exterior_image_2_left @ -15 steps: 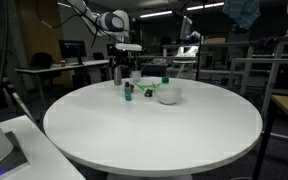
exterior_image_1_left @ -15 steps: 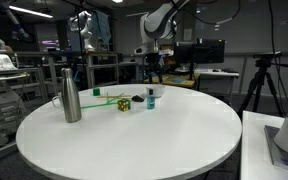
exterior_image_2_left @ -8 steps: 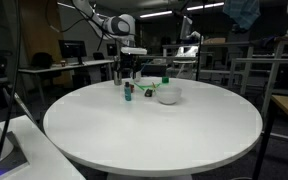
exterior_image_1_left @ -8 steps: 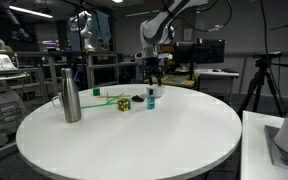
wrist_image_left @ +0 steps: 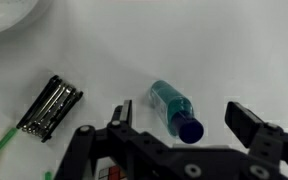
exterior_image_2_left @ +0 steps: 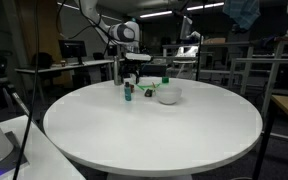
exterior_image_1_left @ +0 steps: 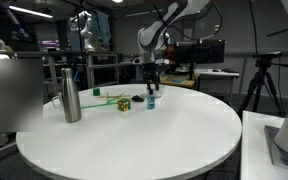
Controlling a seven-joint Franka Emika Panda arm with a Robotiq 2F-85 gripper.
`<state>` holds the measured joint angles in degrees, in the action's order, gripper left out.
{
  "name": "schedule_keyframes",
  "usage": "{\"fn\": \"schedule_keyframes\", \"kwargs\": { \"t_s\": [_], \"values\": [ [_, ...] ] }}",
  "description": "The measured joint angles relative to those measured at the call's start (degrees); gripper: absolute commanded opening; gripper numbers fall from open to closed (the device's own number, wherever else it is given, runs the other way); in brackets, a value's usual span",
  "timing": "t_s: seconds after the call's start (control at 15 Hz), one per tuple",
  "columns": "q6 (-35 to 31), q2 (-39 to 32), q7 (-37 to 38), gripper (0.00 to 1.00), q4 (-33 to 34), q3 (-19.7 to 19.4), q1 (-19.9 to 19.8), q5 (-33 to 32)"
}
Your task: Move the bottle forward
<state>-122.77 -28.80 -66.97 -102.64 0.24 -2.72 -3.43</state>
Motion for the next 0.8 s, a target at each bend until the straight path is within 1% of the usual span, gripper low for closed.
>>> {"fn": "schedule_keyframes", "kwargs": {
  "t_s": [0.47,0.8],
  "values": [
    [3.34,-2.95,0.0,1.0,4.13,1.62,-0.37,0.02],
    [4.13,-4.15,0.0,1.0,5.01,1.94,-0.42,0.04]
  ]
}}
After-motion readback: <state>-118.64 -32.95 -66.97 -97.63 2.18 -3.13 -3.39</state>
